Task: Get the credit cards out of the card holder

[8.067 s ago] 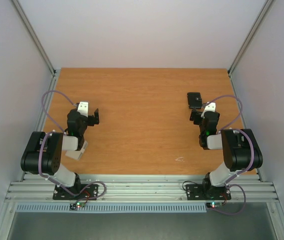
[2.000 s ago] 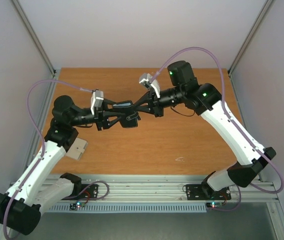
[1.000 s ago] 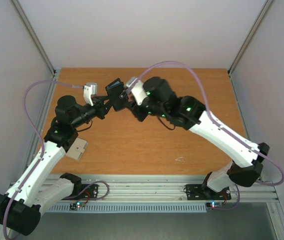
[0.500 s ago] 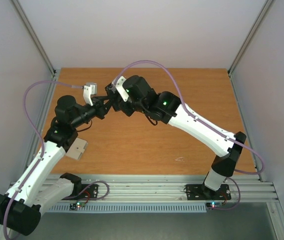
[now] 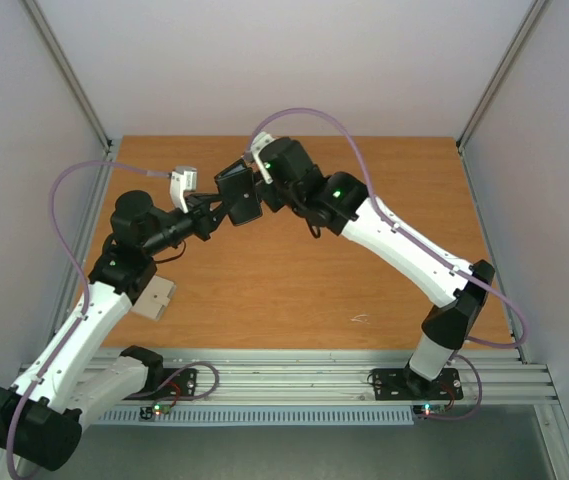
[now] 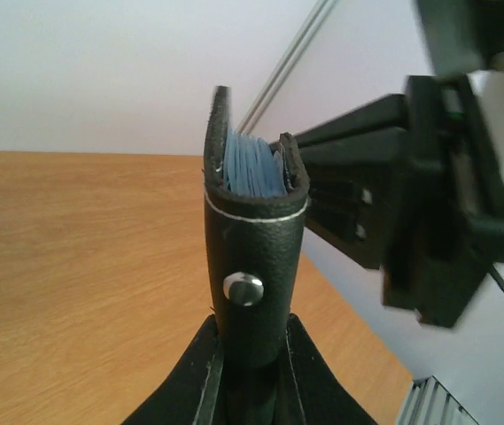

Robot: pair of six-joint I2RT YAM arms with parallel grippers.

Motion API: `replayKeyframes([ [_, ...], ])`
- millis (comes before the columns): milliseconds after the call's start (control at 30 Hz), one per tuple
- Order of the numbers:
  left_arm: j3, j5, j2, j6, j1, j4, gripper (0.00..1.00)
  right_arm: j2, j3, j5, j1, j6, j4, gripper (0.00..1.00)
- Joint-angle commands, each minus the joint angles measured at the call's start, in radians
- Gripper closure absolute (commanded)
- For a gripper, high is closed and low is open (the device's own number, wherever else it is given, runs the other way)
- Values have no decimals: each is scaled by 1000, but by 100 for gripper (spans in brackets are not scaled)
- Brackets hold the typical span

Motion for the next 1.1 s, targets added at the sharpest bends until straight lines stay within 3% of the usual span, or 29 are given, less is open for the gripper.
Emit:
replayKeyframes([
  [0,3,39,-23,4,-4,97,100,-90,-60,-46,-83,13,-18,99],
  [133,4,32,-19,1,-4,93,100,-158,-107,-118,-99,-13,-14,99],
  [200,0,56,-18,2,-4,114,100,-168,-91,-242,-142,-5,-68,98],
  [333,-14,212,-26,94,-4,203,100,-234,-129,-649,-225,-21,-118,61],
  [400,-6,283,-31,142,-4,209,100,-273,-157,-787,-237,-27,-113,47],
  [467,1,365,-33,183,-4,216,100,-288,-159,-933,-238,-36,-132,40],
  [800,3,460,-36,140,-4,272,100,-268,-135,-992,-237,-32,-164,40],
  [900,1,497,-39,147,-5,287,100,-271,-133,-1007,-238,-53,-172,49],
  [1067,-4,522,-38,170,-4,297,100,-312,-124,-1043,-251,-157,-237,51],
])
